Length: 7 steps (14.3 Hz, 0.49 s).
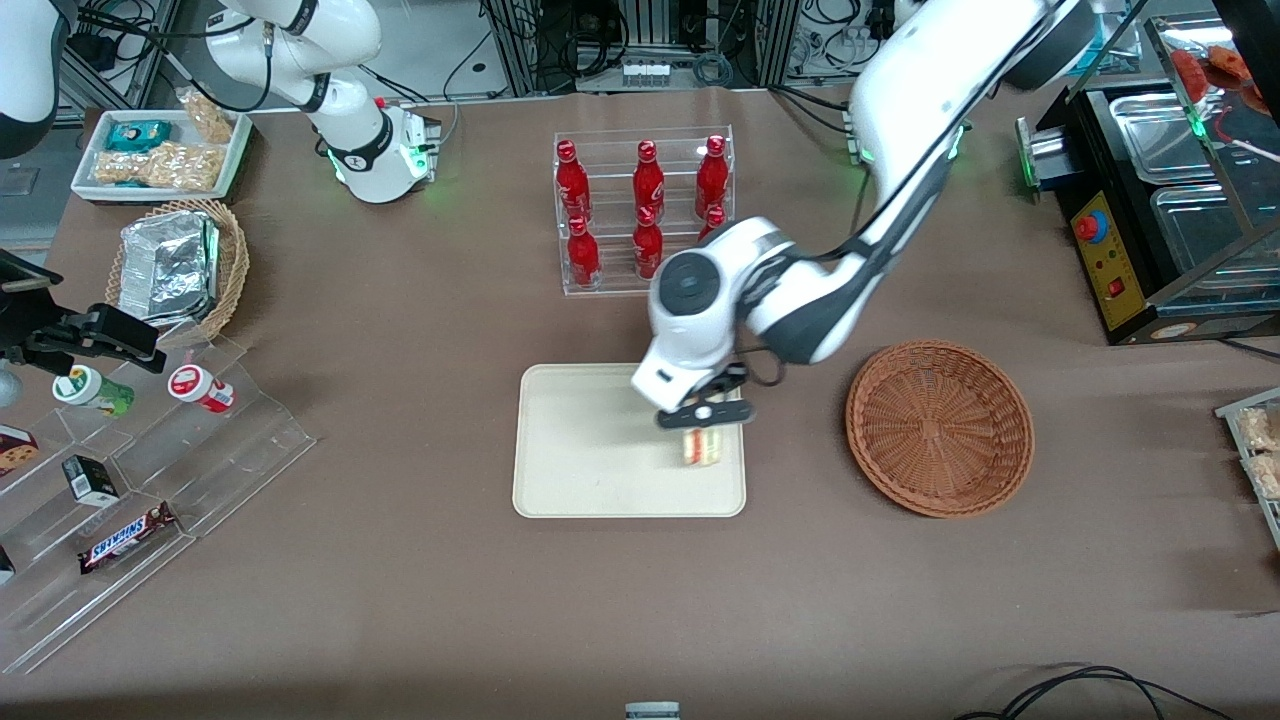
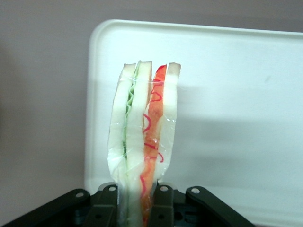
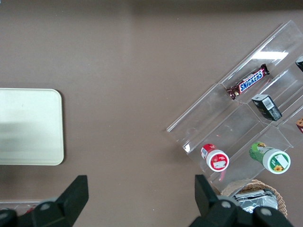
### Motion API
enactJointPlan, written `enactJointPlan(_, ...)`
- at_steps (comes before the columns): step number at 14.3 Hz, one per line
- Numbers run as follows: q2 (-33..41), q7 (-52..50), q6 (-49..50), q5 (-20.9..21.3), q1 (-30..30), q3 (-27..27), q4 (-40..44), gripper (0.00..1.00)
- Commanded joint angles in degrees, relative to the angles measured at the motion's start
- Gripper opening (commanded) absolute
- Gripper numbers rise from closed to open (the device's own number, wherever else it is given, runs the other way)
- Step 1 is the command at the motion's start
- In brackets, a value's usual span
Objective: Place sandwich from basket to tray
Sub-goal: 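Lift the sandwich and carry it over the cream tray, then lower the sandwich onto the tray and open the left gripper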
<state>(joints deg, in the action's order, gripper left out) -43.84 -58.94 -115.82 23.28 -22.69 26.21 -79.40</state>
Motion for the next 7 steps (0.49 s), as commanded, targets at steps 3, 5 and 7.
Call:
enactJointPlan(3,-11.52,-0.47,3.41,1.24,-5.86,-0.28,17.07,0.14)
enactJointPlan(5,-11.80,-0.21,2.71,1.15,-6.14,-0.20,17.17,0.23)
enactJointPlan(7,-12.58,-0.29,-0.62,1.15,-6.31,-0.19,17.26,0.38)
